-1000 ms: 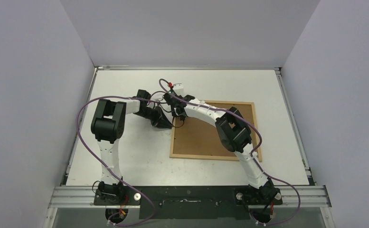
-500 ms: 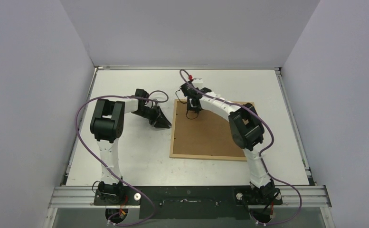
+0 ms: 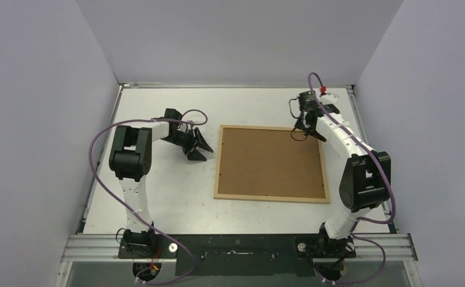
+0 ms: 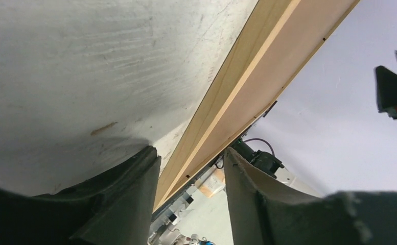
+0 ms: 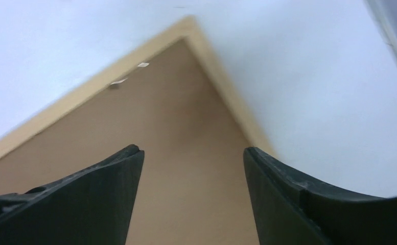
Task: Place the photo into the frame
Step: Install the photo frame at the center of the board, then adjust the photo frame at the center of the board.
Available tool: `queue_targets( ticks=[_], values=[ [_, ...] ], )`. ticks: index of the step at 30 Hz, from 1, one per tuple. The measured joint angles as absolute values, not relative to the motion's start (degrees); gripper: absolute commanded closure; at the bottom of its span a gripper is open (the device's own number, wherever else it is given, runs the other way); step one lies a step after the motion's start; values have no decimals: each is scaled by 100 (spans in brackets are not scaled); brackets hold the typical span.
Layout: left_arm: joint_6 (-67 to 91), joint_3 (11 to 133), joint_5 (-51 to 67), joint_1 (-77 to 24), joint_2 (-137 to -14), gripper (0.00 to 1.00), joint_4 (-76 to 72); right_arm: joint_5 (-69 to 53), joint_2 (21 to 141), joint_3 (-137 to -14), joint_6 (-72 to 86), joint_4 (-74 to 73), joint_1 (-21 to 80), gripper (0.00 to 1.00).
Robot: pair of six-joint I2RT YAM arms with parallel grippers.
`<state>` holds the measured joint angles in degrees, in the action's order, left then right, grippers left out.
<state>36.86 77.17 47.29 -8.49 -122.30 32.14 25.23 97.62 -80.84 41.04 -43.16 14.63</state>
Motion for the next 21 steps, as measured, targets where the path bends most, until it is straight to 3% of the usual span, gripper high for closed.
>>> queue_targets(
  ticks=[9,21],
  values=[
    [3577,7684,4676,-873,-12143,46,3148,1879,9343,-6436,3959,-4486,-215,16],
    [3579,7686,4700,-1208,-12143,46,3057,176,9096,-5295,4005,-3708,-744,16]
  ],
)
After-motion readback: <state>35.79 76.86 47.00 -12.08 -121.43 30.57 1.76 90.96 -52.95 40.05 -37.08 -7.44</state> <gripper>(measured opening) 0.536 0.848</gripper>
